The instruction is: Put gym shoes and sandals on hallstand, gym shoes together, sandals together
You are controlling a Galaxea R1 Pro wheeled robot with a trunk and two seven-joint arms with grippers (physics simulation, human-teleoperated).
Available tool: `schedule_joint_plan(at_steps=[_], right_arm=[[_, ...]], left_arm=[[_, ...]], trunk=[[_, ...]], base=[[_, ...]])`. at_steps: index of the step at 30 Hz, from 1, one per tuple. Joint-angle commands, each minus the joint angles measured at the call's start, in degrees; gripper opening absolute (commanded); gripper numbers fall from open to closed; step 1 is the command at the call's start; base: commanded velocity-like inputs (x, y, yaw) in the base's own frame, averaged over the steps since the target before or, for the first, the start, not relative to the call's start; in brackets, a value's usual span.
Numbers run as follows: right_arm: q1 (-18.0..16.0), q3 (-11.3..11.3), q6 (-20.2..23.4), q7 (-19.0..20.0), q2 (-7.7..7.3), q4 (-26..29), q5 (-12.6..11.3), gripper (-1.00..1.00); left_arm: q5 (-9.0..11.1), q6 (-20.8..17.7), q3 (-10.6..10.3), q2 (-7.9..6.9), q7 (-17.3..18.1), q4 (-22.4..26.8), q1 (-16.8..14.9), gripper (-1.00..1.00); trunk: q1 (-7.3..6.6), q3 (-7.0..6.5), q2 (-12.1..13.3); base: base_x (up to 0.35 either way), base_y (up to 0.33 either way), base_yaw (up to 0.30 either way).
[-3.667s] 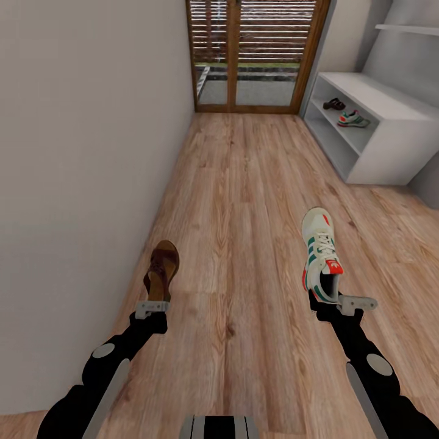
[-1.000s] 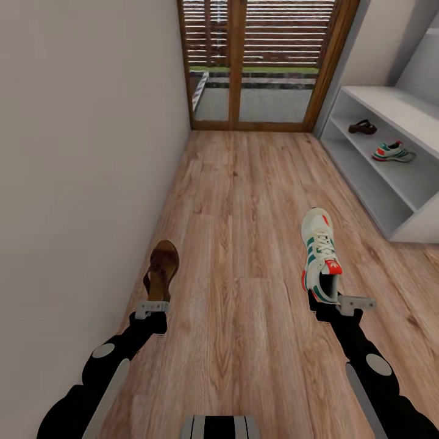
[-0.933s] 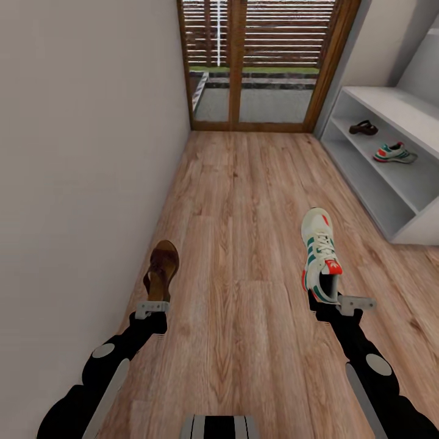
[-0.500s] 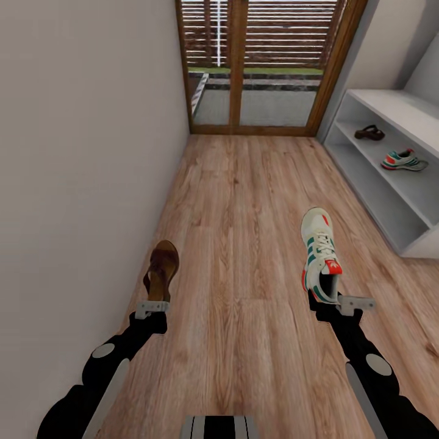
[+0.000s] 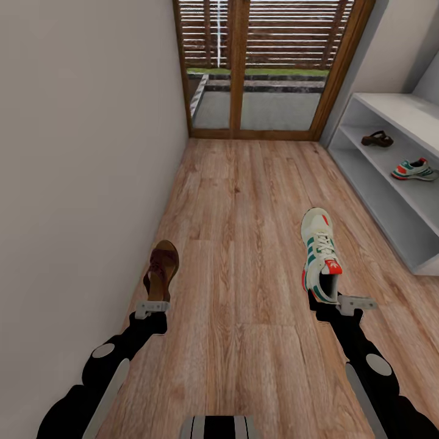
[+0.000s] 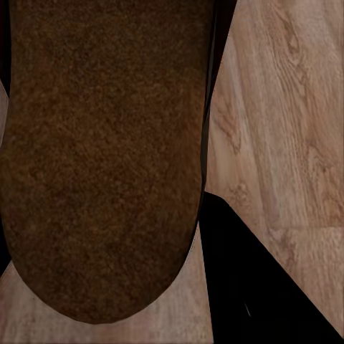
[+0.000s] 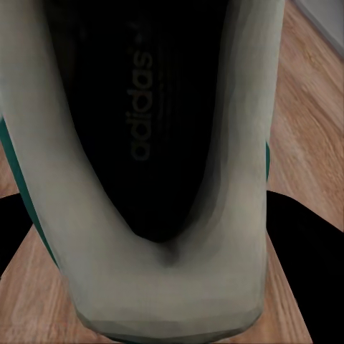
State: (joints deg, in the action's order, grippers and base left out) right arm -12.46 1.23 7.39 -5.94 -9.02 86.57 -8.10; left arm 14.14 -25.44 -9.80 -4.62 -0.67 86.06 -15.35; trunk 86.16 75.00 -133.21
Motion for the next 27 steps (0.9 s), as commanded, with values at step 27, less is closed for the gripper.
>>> schedule_joint_plan(at_steps=[27], right_arm=[[0.0,-2.0,0.3,-0.4,-0.03,0.1,-0.5,-1.00]], left_arm=[[0.1,-0.3,-0.1,-0.04,0.0,0.1,0.0,-1.00]], trunk=[[0.03,0.04,0.0]], base=[[0.333,0.000,-0.036]])
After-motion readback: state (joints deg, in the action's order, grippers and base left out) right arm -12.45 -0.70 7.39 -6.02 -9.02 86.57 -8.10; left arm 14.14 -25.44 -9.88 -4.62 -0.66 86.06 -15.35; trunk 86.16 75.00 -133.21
